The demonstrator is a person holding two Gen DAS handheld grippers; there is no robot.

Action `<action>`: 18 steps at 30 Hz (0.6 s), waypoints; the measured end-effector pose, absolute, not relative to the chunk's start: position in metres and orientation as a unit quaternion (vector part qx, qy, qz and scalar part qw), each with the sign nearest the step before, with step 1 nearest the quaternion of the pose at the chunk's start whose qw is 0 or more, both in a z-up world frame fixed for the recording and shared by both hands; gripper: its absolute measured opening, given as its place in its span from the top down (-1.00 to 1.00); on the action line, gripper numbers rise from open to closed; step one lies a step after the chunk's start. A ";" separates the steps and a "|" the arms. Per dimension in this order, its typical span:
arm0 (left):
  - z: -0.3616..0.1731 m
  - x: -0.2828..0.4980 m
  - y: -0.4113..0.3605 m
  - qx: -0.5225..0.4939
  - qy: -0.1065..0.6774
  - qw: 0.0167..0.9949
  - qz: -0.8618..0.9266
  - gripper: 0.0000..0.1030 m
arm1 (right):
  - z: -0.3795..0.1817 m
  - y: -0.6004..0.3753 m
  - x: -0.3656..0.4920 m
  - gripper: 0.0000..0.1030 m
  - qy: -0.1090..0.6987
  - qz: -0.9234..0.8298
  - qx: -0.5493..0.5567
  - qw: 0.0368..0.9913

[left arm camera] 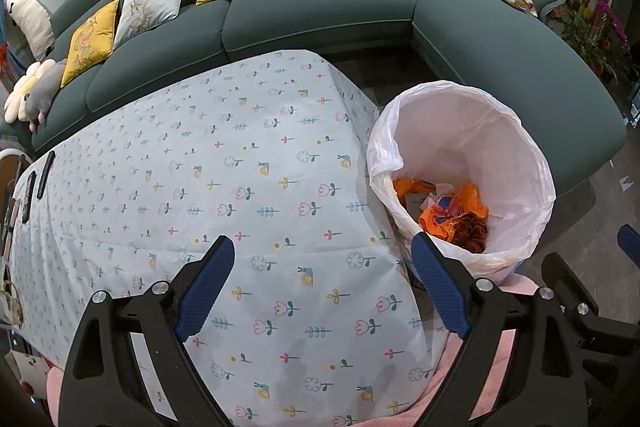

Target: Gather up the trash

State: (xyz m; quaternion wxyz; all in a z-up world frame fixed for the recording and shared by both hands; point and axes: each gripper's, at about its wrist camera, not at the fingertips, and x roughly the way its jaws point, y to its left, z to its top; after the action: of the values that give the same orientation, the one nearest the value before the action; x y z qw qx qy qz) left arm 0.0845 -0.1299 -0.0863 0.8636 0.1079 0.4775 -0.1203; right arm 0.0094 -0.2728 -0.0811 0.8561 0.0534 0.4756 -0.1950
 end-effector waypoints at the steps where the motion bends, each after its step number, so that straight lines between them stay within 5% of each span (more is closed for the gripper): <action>1: -0.087 0.085 -0.130 0.109 0.478 0.863 -0.120 -0.66 | -0.082 -0.273 0.010 -0.87 0.476 -0.195 0.054 0.856; 18: -0.100 0.093 -0.132 0.109 0.499 0.852 -0.115 -0.65 | -0.093 -0.275 0.022 -0.87 0.485 -0.188 0.057 0.852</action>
State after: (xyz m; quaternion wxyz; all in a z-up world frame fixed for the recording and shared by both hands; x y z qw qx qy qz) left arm 0.0930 -0.1323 -0.1001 0.8518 0.1094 0.4993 -0.1149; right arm 0.0222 -0.2746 -0.0935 0.8520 0.0569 0.4852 -0.1884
